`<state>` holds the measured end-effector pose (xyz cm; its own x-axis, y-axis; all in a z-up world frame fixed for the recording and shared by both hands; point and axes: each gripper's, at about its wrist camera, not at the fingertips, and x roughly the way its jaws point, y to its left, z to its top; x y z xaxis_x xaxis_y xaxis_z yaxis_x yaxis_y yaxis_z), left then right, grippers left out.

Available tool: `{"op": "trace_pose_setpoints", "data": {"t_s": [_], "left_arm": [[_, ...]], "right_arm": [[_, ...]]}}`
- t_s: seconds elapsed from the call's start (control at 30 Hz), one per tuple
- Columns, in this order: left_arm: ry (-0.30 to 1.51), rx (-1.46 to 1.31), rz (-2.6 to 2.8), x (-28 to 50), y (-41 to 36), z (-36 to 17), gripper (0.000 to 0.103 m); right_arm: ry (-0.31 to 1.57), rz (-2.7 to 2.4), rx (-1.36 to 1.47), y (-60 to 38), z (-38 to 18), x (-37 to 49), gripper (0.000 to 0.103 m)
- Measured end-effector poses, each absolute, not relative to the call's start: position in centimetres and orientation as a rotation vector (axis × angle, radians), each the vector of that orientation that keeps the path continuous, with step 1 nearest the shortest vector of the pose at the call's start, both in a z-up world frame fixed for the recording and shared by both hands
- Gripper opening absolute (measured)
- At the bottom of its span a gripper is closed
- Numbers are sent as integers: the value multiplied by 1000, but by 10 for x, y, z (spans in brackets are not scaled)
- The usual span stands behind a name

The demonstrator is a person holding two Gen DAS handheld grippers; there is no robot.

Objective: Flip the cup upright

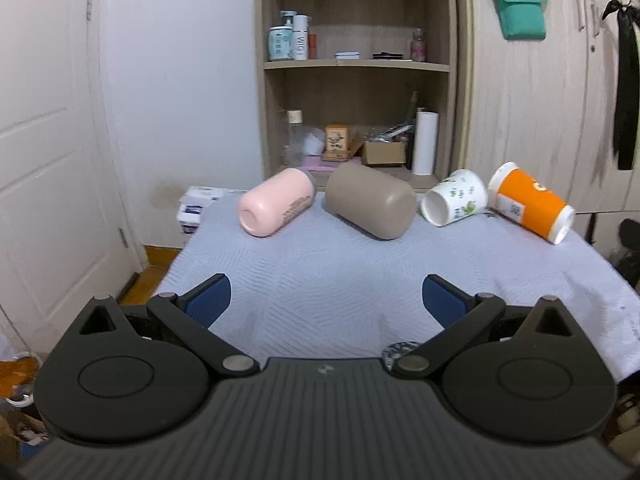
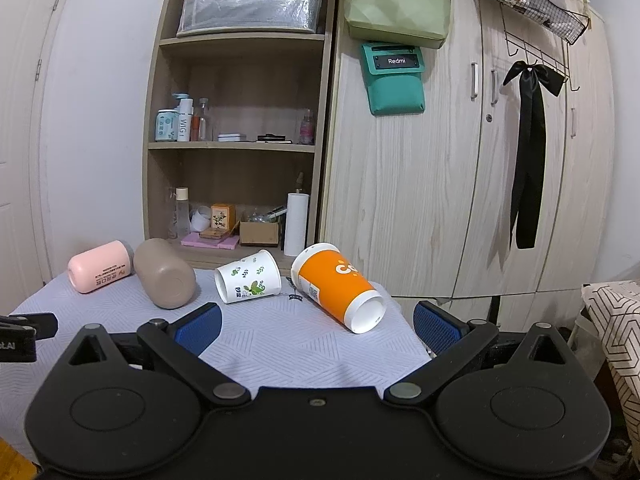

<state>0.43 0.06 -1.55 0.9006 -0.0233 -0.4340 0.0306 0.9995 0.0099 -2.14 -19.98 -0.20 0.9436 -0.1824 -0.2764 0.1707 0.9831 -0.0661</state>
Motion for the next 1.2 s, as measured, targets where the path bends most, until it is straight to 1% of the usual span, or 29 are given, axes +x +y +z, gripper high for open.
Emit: {"op": "trace_pose_setpoints", "data": {"t_s": [0.4,0.53,0.67,0.8,0.9,1.0,1.2], "left_arm": [[447,11,-29,0,1,-12,103],[484,23,-32,6,-6,-7,103],[562,-11,-99,25,-18,2,103],[587,10,-192,44,-46,14,103],[611,47,-268,62,-76,20,102],[670,24,-337,83,-103,22,100],[737,-46,-391,127,-145,18,100]], "right_arm": [[306,-153,-50,-200,0,-22,103],[299,-113,-71,-204,3,-23,103],[313,-21,-82,-217,8,-16,103],[350,104,-33,-243,9,-1,103],[372,145,-64,-260,9,9,103],[385,152,-92,-278,8,21,103],[414,181,-100,-313,1,62,103]]}}
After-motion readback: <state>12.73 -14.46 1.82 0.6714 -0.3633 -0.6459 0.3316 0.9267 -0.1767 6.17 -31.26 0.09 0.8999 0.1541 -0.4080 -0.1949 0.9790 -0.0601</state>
